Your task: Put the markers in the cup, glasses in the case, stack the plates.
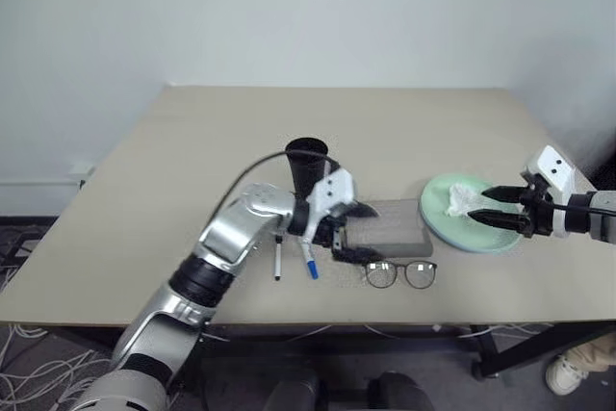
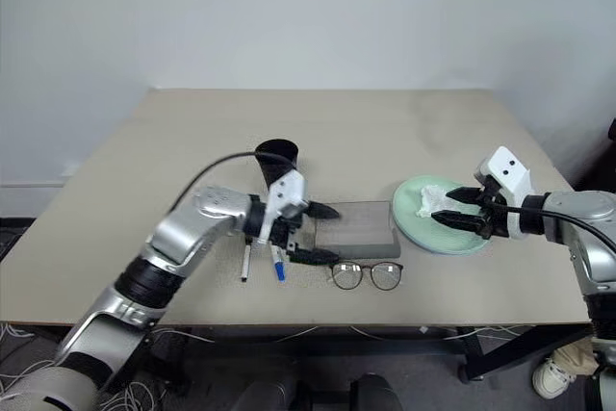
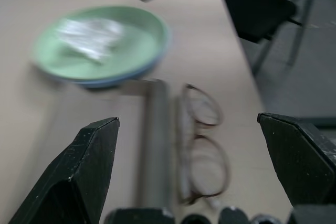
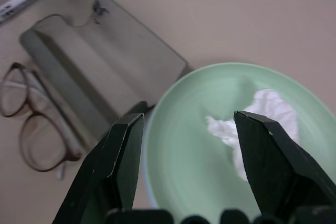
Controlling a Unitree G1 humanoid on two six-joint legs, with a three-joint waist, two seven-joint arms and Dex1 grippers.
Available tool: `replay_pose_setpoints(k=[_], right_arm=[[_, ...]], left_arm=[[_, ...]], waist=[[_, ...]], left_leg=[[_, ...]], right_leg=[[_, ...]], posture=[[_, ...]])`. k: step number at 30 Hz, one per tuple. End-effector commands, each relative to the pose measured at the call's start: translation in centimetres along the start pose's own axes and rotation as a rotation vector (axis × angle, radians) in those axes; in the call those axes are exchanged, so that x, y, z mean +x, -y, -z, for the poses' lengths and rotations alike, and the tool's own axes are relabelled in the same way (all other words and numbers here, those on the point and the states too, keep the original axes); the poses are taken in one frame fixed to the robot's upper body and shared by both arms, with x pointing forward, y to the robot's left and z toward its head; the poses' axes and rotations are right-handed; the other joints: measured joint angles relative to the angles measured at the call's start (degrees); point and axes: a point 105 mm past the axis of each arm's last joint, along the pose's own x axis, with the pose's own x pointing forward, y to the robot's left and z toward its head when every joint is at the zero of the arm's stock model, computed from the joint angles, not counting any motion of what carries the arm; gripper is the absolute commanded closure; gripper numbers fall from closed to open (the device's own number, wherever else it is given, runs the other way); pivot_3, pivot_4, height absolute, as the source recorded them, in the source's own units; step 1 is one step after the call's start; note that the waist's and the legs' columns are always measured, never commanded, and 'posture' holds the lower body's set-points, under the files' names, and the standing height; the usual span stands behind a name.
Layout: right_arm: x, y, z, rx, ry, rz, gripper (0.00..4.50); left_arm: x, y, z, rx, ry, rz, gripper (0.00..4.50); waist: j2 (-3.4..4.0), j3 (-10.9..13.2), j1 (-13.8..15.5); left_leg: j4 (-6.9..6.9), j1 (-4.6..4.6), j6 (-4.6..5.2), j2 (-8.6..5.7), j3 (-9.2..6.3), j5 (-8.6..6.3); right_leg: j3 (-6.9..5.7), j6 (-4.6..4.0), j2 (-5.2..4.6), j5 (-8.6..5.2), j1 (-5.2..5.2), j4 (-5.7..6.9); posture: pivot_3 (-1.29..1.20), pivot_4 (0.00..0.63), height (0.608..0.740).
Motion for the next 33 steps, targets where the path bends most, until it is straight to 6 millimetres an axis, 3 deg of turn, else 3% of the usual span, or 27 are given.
replay_pose_setpoints(k=[1,9,33], right_arm=[[-0.7,-0.3,-1.5,-0.043,0.035,0.003,1.54],[-0.4,-0.9,-1.6,-0.052,0.03,-0.015,1.54],[0.5,-1.0,-2.0,-0.05,0.041,-0.014,1.54]], left_arm=[[0.9,-0.4,-1.1,0.078,-0.033,0.026,0.0],[3.5,-0.5,-1.0,0.113,-0.101,0.108,0.0],[7.0,-0.9,1.7,0.118,-0.173,0.124,0.0]], waist=[[0.0,0.0,0.03],[0.0,0.0,0.03],[0.01,0.0,0.05]], left_leg=[[0.04,0.0,0.01,0.02,-0.01,0.01],[0.35,-0.05,0.18,-0.01,0.0,0.04],[0.35,-0.15,0.2,-0.01,0.0,0.03]], right_leg=[[-0.02,0.0,0.0,0.01,0.01,0.01],[-0.03,0.22,-0.05,0.18,0.12,-0.01],[-0.02,0.23,-0.08,0.21,0.06,0.0]], posture=[[0.0,0.0,0.731],[0.0,0.0,0.731],[0.0,0.0,0.731]])
